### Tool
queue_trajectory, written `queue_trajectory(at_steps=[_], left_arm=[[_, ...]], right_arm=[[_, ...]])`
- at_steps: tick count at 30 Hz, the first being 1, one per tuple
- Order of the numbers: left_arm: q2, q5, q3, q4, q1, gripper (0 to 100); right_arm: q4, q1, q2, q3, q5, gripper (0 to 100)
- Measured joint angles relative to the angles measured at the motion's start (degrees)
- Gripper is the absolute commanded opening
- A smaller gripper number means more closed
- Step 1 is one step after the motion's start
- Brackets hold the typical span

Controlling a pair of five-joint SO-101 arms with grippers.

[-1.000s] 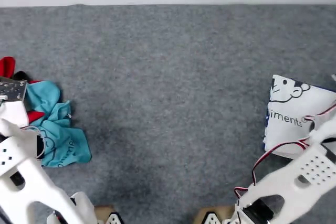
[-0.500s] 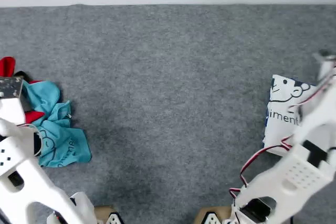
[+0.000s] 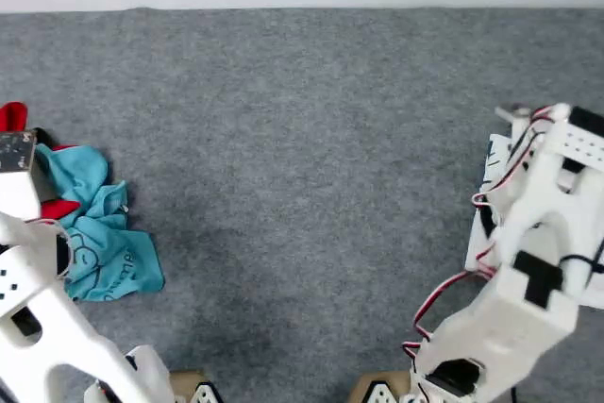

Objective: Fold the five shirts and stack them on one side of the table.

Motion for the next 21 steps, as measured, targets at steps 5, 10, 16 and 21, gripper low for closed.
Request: queue_trajectory(at_steps=[5, 10, 16, 21], left_arm=[[0.0, -2.5, -1.3, 0.1, 0.0, 1], [0.0, -11.1, 4.7, -1.1, 0.0, 11], [0.0, -16.4, 16.6, -7.4, 1.6, 20], [0.0, -16.5, 24.5, -17.8, 6.7, 21]], right_arm=[[0.1, -0.8, -10.6, -0.1, -4.7, 0.9], [0.2, -2.3, -17.5, 0.9, -8.7, 0.9], [0.2, -4.6, -22.8, 10.5, -9.7, 0.9], [0.2, -4.7, -26.4, 15.9, -9.8, 0.9]])
